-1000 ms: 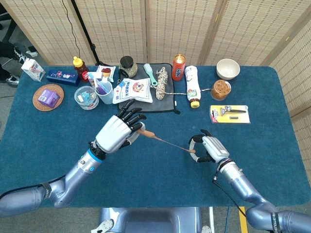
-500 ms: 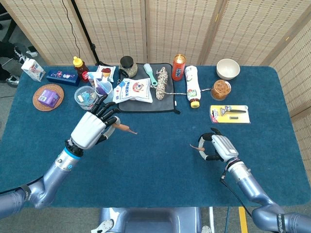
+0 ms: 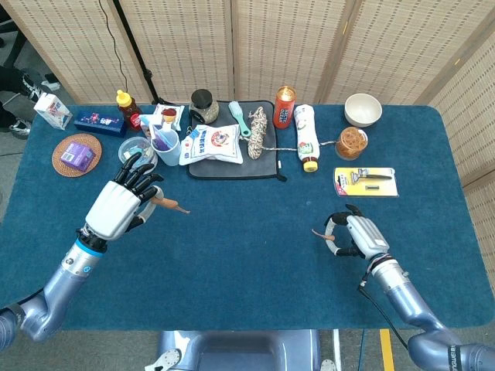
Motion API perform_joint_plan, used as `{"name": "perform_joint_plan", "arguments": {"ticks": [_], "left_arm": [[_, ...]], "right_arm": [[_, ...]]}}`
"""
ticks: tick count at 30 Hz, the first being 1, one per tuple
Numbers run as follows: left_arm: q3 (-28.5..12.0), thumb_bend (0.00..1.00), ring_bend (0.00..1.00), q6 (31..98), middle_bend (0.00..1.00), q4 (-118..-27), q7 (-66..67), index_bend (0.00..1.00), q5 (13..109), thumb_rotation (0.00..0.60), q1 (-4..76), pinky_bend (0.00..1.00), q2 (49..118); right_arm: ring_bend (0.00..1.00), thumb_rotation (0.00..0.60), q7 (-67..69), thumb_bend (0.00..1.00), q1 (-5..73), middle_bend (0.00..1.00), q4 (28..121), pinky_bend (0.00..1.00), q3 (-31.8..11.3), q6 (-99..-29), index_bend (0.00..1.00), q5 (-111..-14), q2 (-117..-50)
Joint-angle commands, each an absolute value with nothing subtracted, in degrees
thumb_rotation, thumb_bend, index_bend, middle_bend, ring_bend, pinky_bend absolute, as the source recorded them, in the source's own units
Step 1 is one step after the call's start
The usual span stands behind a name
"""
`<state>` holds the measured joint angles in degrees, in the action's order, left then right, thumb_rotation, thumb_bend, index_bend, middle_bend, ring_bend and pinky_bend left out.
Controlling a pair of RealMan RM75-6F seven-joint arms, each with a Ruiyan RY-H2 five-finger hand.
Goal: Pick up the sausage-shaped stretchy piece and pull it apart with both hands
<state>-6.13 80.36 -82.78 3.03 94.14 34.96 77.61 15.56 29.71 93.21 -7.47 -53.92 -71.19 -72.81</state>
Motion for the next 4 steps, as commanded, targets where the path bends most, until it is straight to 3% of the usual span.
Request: {"name": "perform_joint_plan", "arguments": {"ticks": [1, 4], "left_arm": [[-6.1, 0.45, 0.17, 80.1, 0.35, -82.5, 2.9, 0.88, 94.0, 0.6, 34.8, 0.0, 77.9], [-6.2, 0.45, 0.17, 79.9, 0.35, -82.2, 2.7, 0.88, 93.9, 0.6, 34.9, 0.0, 78.3]], "right_arm": [[0.26, 0.6, 15.3, 0.5, 29.6, 0.36, 93.3, 0.0, -7.4, -54.1, 0.79, -71.4, -72.7], [0.27, 0.6, 15.0, 0.5, 29.5, 0.36, 93.4, 0.0, -7.5, -54.2, 0.79, -71.5, -72.7]]}}
